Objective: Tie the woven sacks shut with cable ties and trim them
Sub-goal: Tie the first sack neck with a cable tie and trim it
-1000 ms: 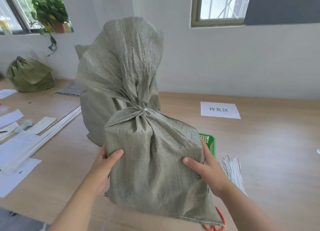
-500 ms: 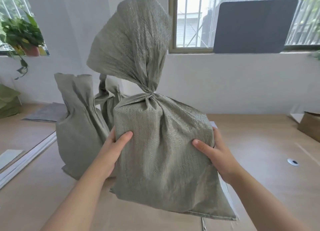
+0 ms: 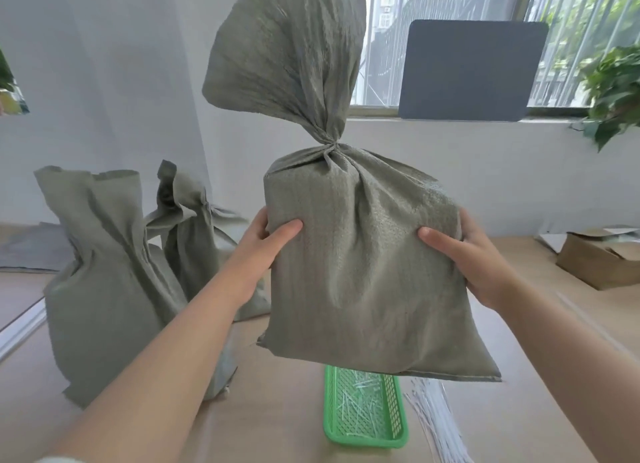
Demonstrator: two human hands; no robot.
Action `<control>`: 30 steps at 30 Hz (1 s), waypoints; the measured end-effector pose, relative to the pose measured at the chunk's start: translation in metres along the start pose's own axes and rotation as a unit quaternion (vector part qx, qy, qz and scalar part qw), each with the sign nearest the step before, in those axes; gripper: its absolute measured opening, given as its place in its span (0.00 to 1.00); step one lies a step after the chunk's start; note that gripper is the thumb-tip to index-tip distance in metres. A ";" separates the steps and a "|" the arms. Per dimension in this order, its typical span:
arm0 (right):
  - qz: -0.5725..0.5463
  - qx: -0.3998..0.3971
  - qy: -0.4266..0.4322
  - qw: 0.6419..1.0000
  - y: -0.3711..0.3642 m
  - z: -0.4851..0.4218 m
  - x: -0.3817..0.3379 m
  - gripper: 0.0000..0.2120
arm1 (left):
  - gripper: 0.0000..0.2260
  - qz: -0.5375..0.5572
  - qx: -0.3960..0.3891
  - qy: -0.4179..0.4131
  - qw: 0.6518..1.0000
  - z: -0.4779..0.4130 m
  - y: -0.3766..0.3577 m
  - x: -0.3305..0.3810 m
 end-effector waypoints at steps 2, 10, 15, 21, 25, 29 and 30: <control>0.002 -0.004 0.001 1.000 0.010 -0.023 0.000 0.27 | 0.14 -0.005 -0.002 0.005 1.000 -0.023 -0.010 -0.004; 0.029 -0.017 -0.002 0.999 0.052 -0.139 0.026 0.22 | 0.11 -0.035 -0.007 0.034 0.999 -0.116 -0.053 -0.041; 0.057 -0.017 -0.017 0.998 0.064 -0.210 0.066 0.19 | 0.14 -0.061 0.002 0.047 0.997 -0.175 -0.062 -0.076; 0.129 -0.010 -0.045 0.990 0.064 -0.278 0.120 0.14 | 0.14 -0.107 0.022 0.088 0.990 -0.234 -0.054 -0.141; 0.156 -0.005 -0.049 0.987 0.054 -0.321 0.156 0.14 | 0.14 -0.106 0.041 0.116 0.987 -0.262 -0.042 -0.186; 0.183 -0.009 -0.051 0.982 0.043 -0.358 0.197 0.16 | 0.16 -0.103 0.060 0.106 0.987 -0.284 -0.029 -0.214; 0.192 -0.012 -0.055 0.980 0.041 -0.367 0.207 0.16 | 0.16 -0.103 0.063 0.101 0.988 -0.290 -0.026 -0.219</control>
Point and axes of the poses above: each hand's wrist, its own z-axis away from the middle knuckle, its own y-axis out of the back of the hand, x = y × z, the point moved 10 cm from there along -z, towards the middle knuckle, and after that the axes turned 4 degrees about -y, right-handed, at the moved point
